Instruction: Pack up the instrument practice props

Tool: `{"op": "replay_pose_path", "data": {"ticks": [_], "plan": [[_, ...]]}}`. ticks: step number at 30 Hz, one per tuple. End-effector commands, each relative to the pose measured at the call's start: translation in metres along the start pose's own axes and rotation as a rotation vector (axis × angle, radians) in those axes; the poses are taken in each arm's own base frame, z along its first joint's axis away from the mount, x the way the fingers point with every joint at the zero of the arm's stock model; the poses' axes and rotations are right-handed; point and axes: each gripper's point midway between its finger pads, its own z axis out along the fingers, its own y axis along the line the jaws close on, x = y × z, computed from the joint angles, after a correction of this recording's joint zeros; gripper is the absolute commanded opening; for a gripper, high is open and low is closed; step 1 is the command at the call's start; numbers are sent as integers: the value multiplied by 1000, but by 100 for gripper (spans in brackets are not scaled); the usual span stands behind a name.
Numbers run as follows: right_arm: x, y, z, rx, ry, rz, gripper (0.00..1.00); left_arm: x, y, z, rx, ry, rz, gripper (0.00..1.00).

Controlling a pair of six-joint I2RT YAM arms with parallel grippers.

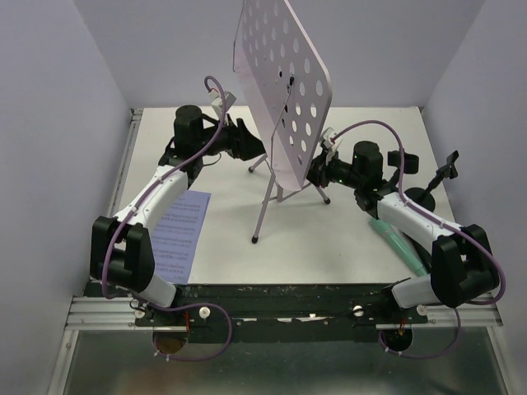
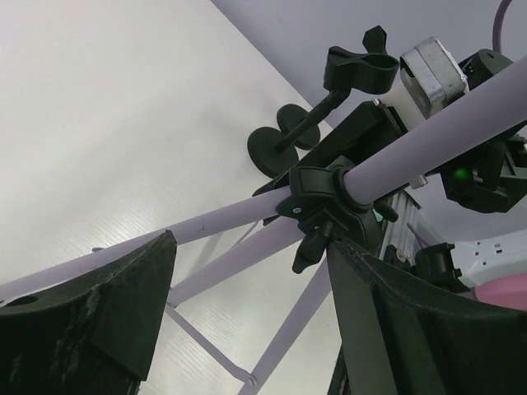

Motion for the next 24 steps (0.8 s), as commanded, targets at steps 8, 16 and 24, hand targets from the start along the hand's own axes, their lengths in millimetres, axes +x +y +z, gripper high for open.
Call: {"op": "replay_pose_path", "data": {"ticks": [8,16,24], "plan": [[106,19,-16,13,327,277,2,-11,32,-1,-92,-55,-86,84],[108,18,-14,13,334,281,2,-14,35,4,-77,-53,-91,85],[108,17,-13,14,340,284,2,2,44,5,-87,-13,-103,86]]}}
